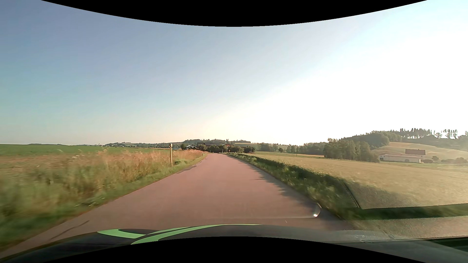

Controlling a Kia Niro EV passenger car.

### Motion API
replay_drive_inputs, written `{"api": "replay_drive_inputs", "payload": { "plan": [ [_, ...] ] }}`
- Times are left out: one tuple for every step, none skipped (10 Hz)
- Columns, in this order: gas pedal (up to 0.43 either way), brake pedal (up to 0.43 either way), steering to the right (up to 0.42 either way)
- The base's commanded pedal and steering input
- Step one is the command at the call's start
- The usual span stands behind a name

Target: Follow the waypoints while adhering to traffic rules and regulations

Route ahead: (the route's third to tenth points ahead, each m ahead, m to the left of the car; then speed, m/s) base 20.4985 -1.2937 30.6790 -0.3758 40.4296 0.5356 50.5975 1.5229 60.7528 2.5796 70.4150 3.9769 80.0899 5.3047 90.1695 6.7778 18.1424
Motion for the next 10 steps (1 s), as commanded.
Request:
{"api": "replay_drive_inputs", "payload": {
  "plan": [
    [0.118,0.0,-0.019],
    [0.118,0.0,-0.019],
    [0.118,0.0,-0.019],
    [0.118,0.0,-0.019],
    [0.118,0.0,-0.018],
    [0.118,0.0,-0.017],
    [0.118,0.0,-0.017],
    [0.118,0.0,-0.016],
    [0.118,0.0,-0.015],
    [0.118,0.0,-0.013]
  ]
}}
